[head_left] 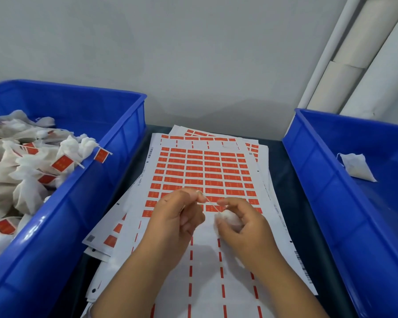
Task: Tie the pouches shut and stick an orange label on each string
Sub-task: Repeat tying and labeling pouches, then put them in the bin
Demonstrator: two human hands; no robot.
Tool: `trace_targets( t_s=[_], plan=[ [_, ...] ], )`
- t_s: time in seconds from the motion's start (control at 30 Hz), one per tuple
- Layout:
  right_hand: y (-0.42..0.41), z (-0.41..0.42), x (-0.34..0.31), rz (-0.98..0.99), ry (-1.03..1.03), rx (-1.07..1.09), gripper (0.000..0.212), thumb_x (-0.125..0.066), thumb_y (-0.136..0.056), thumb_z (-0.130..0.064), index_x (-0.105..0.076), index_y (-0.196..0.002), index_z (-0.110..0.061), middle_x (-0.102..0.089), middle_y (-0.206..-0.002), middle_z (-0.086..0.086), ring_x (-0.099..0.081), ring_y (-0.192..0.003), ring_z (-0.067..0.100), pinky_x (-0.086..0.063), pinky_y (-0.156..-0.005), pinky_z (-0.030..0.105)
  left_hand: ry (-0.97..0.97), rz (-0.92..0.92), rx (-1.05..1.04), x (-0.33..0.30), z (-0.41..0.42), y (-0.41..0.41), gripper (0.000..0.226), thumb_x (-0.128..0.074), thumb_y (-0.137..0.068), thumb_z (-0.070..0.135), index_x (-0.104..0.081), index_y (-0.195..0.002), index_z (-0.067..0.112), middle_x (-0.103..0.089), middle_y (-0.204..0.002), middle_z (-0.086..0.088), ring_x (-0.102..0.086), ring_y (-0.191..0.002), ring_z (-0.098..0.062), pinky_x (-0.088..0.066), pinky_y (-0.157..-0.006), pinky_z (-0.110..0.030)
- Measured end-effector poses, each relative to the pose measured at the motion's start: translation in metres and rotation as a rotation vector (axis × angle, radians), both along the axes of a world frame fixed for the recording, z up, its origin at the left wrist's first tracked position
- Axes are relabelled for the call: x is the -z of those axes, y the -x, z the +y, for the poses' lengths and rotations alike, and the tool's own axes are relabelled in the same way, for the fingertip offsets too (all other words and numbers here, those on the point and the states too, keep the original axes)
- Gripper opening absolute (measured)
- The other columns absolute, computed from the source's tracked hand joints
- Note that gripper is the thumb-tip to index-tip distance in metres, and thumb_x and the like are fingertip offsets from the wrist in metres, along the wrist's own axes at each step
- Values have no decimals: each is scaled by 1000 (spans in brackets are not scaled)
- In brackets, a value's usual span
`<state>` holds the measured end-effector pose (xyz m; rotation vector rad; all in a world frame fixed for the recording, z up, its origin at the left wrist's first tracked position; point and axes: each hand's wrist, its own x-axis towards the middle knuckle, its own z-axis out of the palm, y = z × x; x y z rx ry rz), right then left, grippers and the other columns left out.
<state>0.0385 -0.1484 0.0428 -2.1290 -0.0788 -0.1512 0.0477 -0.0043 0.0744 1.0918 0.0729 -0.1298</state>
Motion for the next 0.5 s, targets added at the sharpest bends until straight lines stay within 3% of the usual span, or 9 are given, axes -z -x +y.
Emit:
trace_targets(
  t_s=[0.13,0.27,0.3,0.37,0.43,0.5],
  plan=[
    [-4,-3,-1,159,184,-89,28,-67,-85,-40,-43,-96,-49,-36,-99,-41,-45,-85,-8,-40,-86,13,63,65,-118,2,5,-12,22,-55,-90,15,-68,-73,13,-46,-50,-4,-40,-42,-11,-47,-56,-21],
    [-6,-11,-1,238,63,-83,7,-61,-89,-42,-55,-93,-39,-49,-93,-40,-48,-84,-8,-33,-71,5,50,137,-194,3,10,-19,16,-58,-90,19,-69,-84,9,-56,-56,-6,-49,-43,-12,-52,-55,-20],
    [-5,-13,-5,266,-23,-72,2,-60,-90,-39,-61,-90,-37,-55,-89,-39,-51,-88,-5,-36,-70,6,-11,152,-220,3,10,-21,16,-58,-89,22,-69,-84,11,-59,-57,-4,-53,-44,-11,-52,-55,-20],
    [-4,-17,-10,311,-279,-76,15,-59,-92,-30,-72,-86,-34,-64,-90,-33,-57,-97,7,-43,-70,14,-308,155,-292,6,7,-24,15,-59,-88,29,-69,-79,22,-65,-61,6,-62,-53,-9,-47,-53,-16],
    [-4,-21,-14,332,-555,-102,23,-57,-92,-23,-74,-86,-38,-70,-94,-15,-60,-104,20,-51,-83,28,-667,72,-330,11,2,-23,15,-60,-86,35,-64,-72,31,-61,-66,19,-60,-61,-3,-39,-51,-10],
    [-5,-23,-17,329,-817,-115,18,-61,-87,-22,-75,-90,-32,-71,-94,-1,-64,-102,24,-54,-90,38,-878,-25,-289,16,-4,-19,13,-64,-84,35,-61,-71,35,-56,-69,26,-57,-64,0,-34,-49,-7]
  ],
)
